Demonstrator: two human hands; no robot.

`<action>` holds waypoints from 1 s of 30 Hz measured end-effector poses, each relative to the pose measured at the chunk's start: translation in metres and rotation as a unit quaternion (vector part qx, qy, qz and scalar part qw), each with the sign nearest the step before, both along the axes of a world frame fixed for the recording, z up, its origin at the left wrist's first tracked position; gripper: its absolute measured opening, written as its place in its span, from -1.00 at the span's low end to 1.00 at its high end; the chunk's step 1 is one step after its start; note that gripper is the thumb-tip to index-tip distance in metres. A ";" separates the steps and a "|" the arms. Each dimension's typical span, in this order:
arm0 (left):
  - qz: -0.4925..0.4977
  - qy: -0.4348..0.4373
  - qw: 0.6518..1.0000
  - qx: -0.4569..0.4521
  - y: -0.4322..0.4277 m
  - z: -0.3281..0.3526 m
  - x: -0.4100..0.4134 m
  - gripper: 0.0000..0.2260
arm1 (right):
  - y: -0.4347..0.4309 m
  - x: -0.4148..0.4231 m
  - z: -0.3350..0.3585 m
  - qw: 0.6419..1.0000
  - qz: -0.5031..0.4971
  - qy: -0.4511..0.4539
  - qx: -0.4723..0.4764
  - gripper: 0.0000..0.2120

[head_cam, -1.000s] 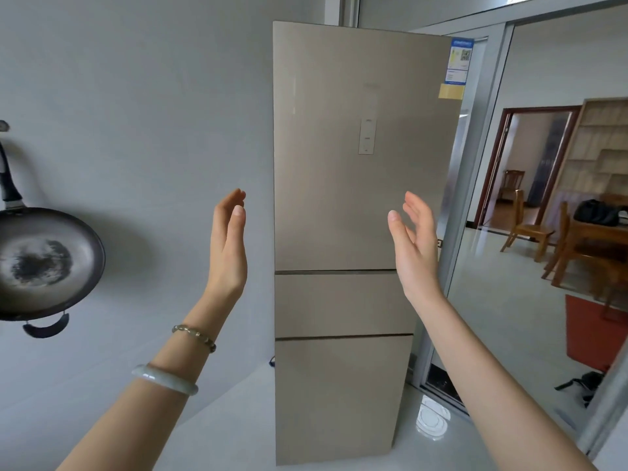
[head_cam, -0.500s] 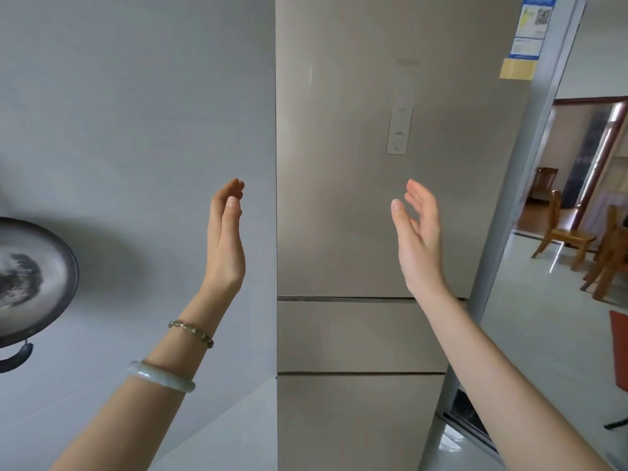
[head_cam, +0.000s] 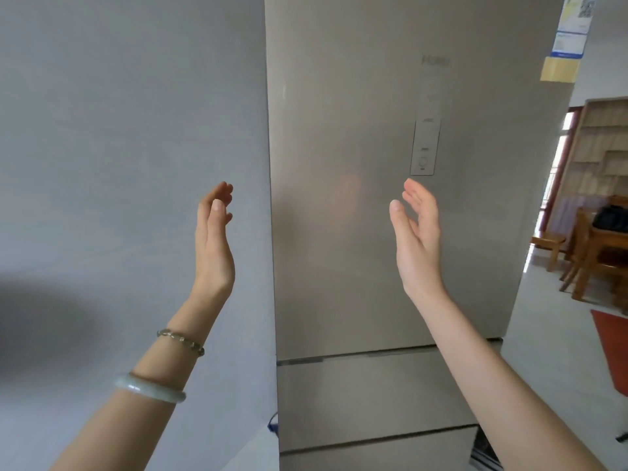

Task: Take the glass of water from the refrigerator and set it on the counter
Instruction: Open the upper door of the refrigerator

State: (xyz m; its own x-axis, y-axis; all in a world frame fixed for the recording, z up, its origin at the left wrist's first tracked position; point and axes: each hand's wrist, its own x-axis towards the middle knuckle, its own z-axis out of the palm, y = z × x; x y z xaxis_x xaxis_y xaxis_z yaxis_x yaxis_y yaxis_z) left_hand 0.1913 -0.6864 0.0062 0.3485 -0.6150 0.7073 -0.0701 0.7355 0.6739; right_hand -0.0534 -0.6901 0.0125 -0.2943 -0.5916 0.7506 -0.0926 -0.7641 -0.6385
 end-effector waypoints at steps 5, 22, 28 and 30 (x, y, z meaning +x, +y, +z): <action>-0.009 0.002 1.000 0.000 -0.030 -0.004 0.015 -0.64 | -0.030 0.013 -0.001 1.000 -0.002 0.004 -0.005 -0.63; -0.192 -0.078 0.962 0.177 -0.102 -0.049 0.009 -0.48 | -0.096 0.053 -0.040 0.824 -0.236 0.511 -0.069 -0.42; -0.197 -0.058 0.958 0.198 -0.097 -0.042 0.009 -0.47 | -0.101 0.053 -0.046 0.807 -0.251 0.533 -0.038 -0.41; -0.202 -0.050 0.957 0.205 -0.096 -0.040 0.010 -0.48 | -0.099 0.054 -0.045 0.806 -0.252 0.535 -0.033 -0.42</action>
State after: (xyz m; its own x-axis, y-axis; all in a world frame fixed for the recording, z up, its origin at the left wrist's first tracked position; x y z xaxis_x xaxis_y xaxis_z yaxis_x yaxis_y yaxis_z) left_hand 0.2014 -0.7822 -0.0342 -0.0321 -0.9177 0.3960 0.0849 0.3923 0.9159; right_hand 0.0003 -0.7887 -0.0325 0.3514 -0.5480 0.7591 -0.8725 -0.4858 0.0531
